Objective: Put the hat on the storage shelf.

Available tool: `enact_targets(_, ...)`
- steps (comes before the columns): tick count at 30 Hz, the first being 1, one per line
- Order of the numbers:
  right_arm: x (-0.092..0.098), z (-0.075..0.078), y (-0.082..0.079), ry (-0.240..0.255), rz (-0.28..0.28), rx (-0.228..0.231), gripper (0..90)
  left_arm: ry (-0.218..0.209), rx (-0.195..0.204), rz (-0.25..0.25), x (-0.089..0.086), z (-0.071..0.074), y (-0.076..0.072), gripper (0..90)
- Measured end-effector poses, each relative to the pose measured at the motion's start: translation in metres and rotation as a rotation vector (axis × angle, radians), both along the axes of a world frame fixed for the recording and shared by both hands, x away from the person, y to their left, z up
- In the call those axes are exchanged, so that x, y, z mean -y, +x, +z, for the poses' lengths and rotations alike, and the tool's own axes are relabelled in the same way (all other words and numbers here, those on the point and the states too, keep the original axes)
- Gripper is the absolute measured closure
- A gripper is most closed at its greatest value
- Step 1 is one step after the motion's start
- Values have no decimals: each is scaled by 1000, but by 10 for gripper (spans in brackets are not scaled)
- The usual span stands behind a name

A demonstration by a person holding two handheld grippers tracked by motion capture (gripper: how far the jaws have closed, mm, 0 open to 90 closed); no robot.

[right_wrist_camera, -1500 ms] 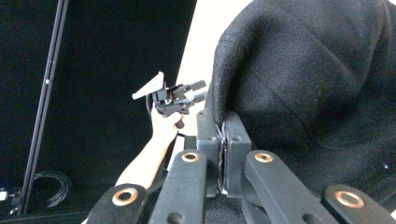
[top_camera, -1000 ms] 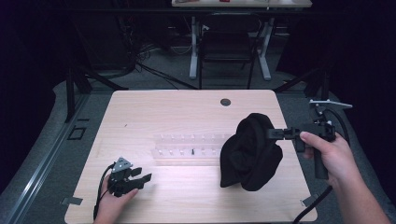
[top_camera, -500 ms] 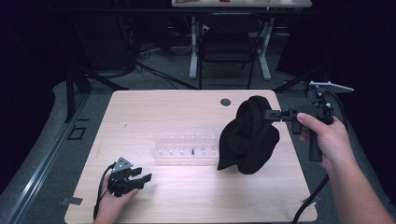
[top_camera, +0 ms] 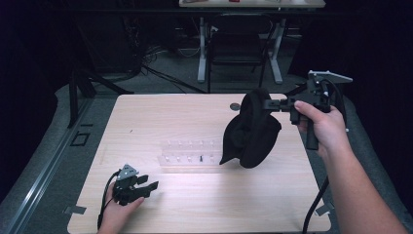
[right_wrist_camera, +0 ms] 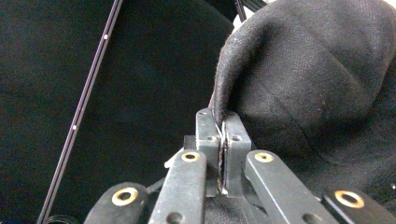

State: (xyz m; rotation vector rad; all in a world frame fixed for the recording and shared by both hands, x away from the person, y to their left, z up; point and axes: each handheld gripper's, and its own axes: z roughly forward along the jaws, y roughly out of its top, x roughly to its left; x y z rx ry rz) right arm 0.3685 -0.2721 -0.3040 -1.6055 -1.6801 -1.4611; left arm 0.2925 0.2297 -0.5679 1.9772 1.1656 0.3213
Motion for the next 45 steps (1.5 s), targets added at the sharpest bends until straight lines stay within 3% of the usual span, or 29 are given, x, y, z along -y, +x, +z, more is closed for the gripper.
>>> enact_targets(7,-18,1,16,-14,6,7,883,-3,-1,0,0,0,0,465)
enact_targets(18,-42,-14,40,7,25,-14,883,-15,-6,6,-3,0,-2,465)
enact_targets(35,-59,-24,51,-21,50,-27,882,-19,-9,10,-2,0,-2,465)
enact_targets(45,-75,-20,48,-12,92,-19,882,-30,19,-17,9,5,-7,465)
